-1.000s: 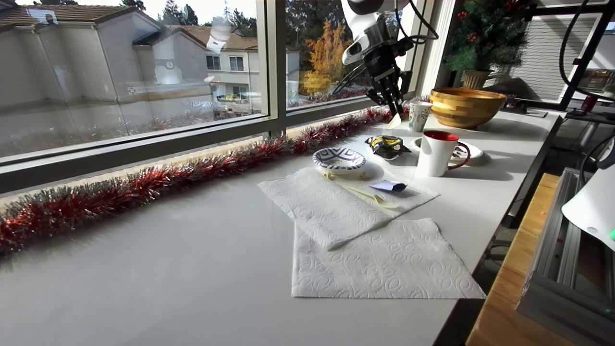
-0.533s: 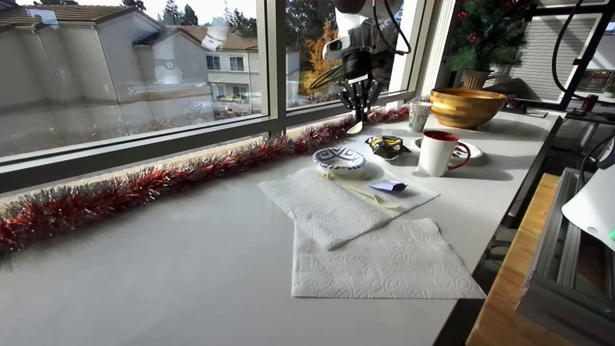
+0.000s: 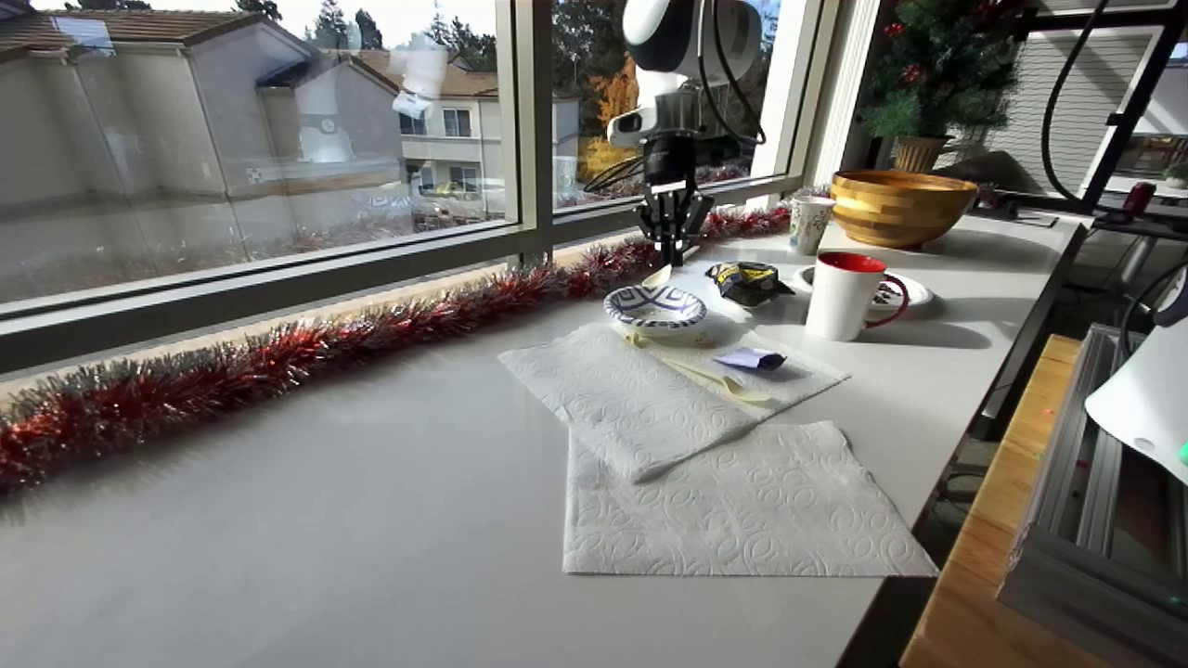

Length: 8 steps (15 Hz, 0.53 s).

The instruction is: Using the spoon, move one object from the plate to the left, to the cup

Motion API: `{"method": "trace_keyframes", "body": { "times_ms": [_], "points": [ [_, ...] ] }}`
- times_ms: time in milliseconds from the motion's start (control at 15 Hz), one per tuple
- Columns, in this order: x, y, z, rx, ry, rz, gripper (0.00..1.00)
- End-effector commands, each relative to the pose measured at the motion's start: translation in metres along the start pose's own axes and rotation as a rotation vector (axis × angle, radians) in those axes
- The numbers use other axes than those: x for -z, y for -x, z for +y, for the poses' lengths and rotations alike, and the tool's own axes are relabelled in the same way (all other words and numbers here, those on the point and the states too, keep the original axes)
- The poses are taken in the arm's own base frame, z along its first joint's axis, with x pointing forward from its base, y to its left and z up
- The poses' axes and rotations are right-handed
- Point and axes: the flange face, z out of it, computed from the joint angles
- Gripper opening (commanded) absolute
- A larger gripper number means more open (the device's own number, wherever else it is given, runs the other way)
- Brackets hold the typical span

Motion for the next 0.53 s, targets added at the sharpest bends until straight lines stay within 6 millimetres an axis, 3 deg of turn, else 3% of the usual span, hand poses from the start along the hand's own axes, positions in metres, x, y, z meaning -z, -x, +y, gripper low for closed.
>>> {"method": "trace_keyframes", "body": {
  "times_ms": [0, 467],
  "points": [
    [-0.015, -0.004, 0.017, -0.014, 0.018, 0.027, 0.03],
    [-0.043, -0.011, 0.027, -0.018, -0.008, 0.012, 0.03]
  ]
}}
